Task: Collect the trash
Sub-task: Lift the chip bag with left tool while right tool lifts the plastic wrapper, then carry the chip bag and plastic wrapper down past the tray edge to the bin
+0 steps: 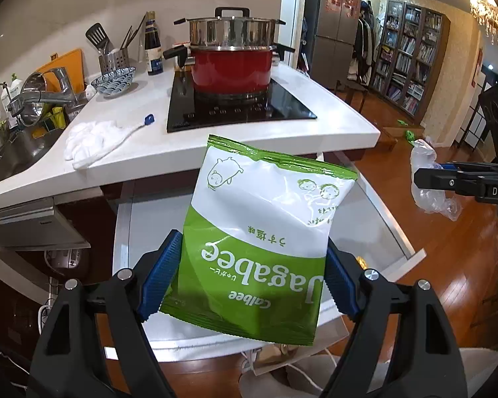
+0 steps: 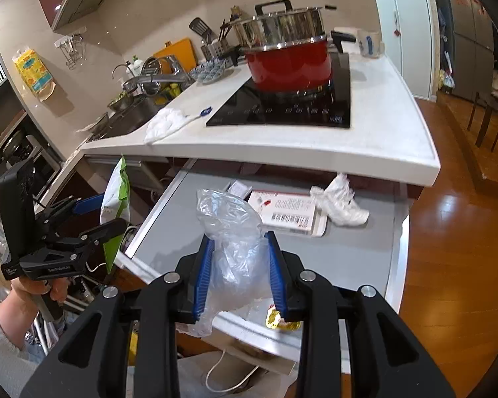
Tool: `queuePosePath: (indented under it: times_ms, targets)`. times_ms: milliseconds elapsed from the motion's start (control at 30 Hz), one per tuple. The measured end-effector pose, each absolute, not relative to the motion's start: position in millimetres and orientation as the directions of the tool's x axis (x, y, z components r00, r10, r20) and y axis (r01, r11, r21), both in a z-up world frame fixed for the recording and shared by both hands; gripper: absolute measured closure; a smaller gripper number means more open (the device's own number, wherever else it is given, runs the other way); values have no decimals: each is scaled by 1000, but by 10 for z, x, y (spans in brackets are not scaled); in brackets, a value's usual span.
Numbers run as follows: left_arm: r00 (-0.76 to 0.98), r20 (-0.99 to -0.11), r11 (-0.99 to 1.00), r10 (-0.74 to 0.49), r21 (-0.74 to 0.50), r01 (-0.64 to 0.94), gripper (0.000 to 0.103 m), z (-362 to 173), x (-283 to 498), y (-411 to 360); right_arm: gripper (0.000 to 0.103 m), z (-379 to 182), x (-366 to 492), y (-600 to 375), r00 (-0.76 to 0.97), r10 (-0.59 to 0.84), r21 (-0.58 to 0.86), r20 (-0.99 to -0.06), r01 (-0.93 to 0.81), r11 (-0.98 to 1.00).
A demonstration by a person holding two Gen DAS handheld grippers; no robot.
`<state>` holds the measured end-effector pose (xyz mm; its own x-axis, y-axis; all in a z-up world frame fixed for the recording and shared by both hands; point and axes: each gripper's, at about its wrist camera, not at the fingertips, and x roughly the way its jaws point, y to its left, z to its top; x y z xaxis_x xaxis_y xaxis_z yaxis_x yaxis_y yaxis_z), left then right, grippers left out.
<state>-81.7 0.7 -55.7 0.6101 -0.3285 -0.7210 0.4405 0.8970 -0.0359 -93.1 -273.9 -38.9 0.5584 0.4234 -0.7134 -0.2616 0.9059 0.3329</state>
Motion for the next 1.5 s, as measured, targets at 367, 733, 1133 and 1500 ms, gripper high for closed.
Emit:
queuePosePath:
  times_ms: [367, 733, 1133, 1500]
  targets:
    - [469, -814, 819, -341, -13, 573, 23, -903, -1213, -54, 72, -856, -1273, -2533, 388, 479, 392, -788, -284, 875]
    - [208, -922, 731, -328, -108, 674, 23, -1665, -1646, -220, 72, -1580, -1606, -2350, 214, 484, 433, -849, -244, 868]
    - [-50, -955, 739, -293, -260, 622, 23, -2606, -1608, -419, 72, -2304, -1631, -2247, 123, 418, 392, -900, -192, 900]
    - [-75, -969, 757, -236, -232, 611, 23, -2901, -1357, -596, 72, -2604, -1426, -2194, 102, 339, 319, -935, -172, 932]
